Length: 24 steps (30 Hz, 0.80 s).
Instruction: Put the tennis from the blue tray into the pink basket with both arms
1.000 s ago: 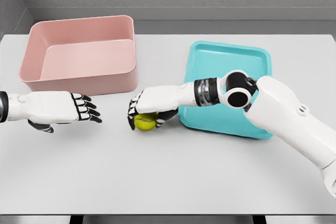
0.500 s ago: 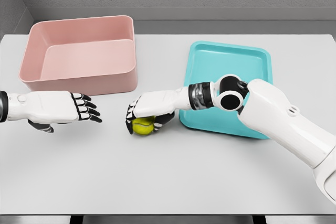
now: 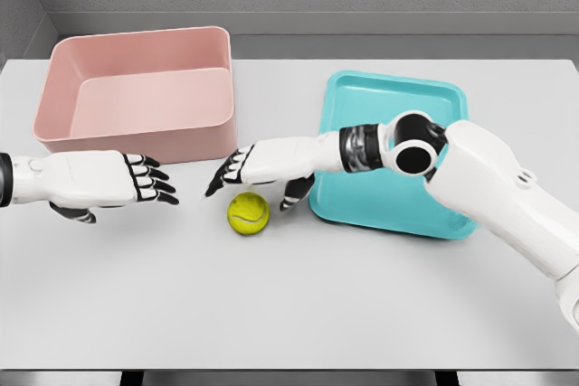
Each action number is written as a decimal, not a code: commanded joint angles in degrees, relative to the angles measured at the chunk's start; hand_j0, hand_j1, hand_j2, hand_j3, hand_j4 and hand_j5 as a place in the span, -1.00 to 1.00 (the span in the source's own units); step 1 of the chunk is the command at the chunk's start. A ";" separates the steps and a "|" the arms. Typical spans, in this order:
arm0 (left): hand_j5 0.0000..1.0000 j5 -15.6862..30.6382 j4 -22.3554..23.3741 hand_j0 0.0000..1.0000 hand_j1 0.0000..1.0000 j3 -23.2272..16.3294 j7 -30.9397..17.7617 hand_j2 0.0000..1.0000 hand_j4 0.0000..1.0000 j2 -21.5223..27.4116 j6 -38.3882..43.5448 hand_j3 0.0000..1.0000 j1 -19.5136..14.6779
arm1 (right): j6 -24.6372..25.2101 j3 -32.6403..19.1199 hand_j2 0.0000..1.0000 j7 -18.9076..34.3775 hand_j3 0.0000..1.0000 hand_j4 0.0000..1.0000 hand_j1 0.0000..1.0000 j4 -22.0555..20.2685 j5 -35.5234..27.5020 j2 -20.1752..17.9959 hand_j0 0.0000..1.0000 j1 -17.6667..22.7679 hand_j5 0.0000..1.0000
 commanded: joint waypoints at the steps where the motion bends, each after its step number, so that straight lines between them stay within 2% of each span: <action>1: 1.00 0.32 0.00 1.00 1.00 0.10 0.13 1.00 1.00 0.08 0.11 1.00 0.00 | -1.06 -0.89 1.00 0.17 1.00 1.00 1.00 -0.73 -0.36 -2.83 1.00 -0.18 1.00; 4: 1.00 0.85 -0.08 1.00 1.00 0.10 0.22 1.00 1.00 -0.71 0.11 1.00 -0.18 | -1.52 -2.64 1.00 0.17 1.00 1.00 1.00 -2.48 -0.36 -6.78 1.00 -0.18 1.00; 6: 1.00 1.03 0.00 1.00 1.00 -0.08 3.91 1.00 1.00 -2.91 0.11 1.00 -0.18 | -1.52 -5.46 1.00 0.17 1.00 1.00 1.00 -3.01 -0.36 -9.15 1.00 -0.18 1.00; 9: 1.00 1.03 -0.08 1.00 1.00 -0.25 4.88 1.00 1.00 -5.99 0.11 1.00 -0.35 | -1.52 -11.08 1.00 0.26 1.00 1.00 1.00 -2.93 -0.27 -12.67 1.00 -0.26 1.00; 11: 1.00 1.03 0.00 1.00 1.00 -0.26 4.88 1.00 1.00 -7.83 0.11 1.00 -0.35 | -1.52 -11.35 1.00 -1.15 1.00 1.00 1.00 -2.58 -0.36 -16.89 1.00 -0.18 1.00; 14: 1.00 0.94 0.00 1.00 1.00 -0.43 4.88 1.00 1.00 -9.50 0.11 1.00 -0.79 | -1.52 -14.51 1.00 -7.65 1.00 1.00 1.00 1.73 -0.36 -18.91 1.00 0.53 1.00; 18: 1.00 -0.91 0.00 1.00 1.00 -0.96 4.26 1.00 1.00 -12.23 0.11 1.00 -2.55 | -1.52 -15.39 1.00 -8.09 1.00 1.00 1.00 4.81 -0.44 -21.64 1.00 1.58 1.00; 21: 1.00 -2.75 0.00 1.00 1.00 -1.05 2.94 1.00 1.00 -14.16 0.11 1.00 -3.25 | -1.52 -16.27 1.00 -8.09 1.00 1.00 1.00 4.81 -0.44 -23.74 1.00 3.16 1.00; 24: 1.00 -3.28 0.00 1.00 1.00 -1.84 0.57 1.00 1.00 -14.07 0.11 1.00 -5.62 | -1.52 -17.41 1.00 -7.74 1.00 1.00 1.00 5.25 -0.36 -25.15 1.00 4.57 1.00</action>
